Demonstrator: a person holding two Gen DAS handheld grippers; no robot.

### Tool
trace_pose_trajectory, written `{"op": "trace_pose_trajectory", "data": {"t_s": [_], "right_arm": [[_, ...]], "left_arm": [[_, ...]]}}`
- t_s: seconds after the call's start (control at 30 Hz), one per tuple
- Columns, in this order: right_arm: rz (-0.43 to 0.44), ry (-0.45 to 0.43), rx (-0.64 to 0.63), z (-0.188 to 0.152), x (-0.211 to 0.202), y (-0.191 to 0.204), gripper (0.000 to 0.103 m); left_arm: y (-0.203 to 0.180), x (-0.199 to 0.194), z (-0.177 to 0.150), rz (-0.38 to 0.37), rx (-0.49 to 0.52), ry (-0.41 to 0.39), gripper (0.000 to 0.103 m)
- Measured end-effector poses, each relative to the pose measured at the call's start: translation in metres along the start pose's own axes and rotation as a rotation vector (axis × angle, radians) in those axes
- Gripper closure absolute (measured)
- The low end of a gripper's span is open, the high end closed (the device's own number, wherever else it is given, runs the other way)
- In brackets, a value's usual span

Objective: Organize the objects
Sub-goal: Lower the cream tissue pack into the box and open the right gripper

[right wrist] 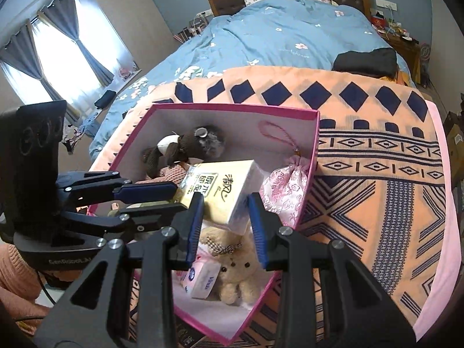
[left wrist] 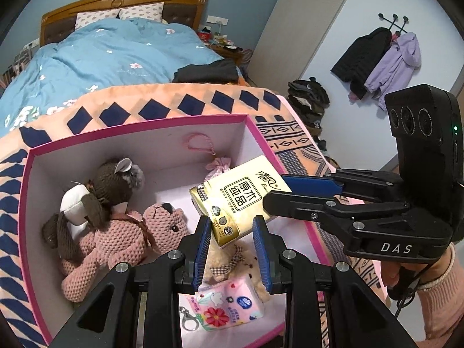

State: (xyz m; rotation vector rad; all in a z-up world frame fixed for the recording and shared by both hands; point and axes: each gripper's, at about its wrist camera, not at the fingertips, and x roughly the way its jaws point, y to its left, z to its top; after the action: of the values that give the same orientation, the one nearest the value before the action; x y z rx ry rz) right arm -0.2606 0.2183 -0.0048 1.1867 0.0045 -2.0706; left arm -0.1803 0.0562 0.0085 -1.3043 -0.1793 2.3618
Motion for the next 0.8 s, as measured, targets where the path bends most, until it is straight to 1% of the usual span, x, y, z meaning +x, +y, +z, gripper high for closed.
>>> {"op": "trace_pose_trajectory", "data": {"t_s": [0.53,0.8], "right_arm": [[-0.036,0.045,0.01,0.009,0.024,-0.01,0.068],[-0.079,0.069,0.017,0.012,0.035,-0.014,0.068]], "left_arm": [[0.011,0.024,0.009,0.033,-0.01,0.04,0.074],[0.02,0.04,0.015,0.041,-0.049,0.067,0.074]]}}
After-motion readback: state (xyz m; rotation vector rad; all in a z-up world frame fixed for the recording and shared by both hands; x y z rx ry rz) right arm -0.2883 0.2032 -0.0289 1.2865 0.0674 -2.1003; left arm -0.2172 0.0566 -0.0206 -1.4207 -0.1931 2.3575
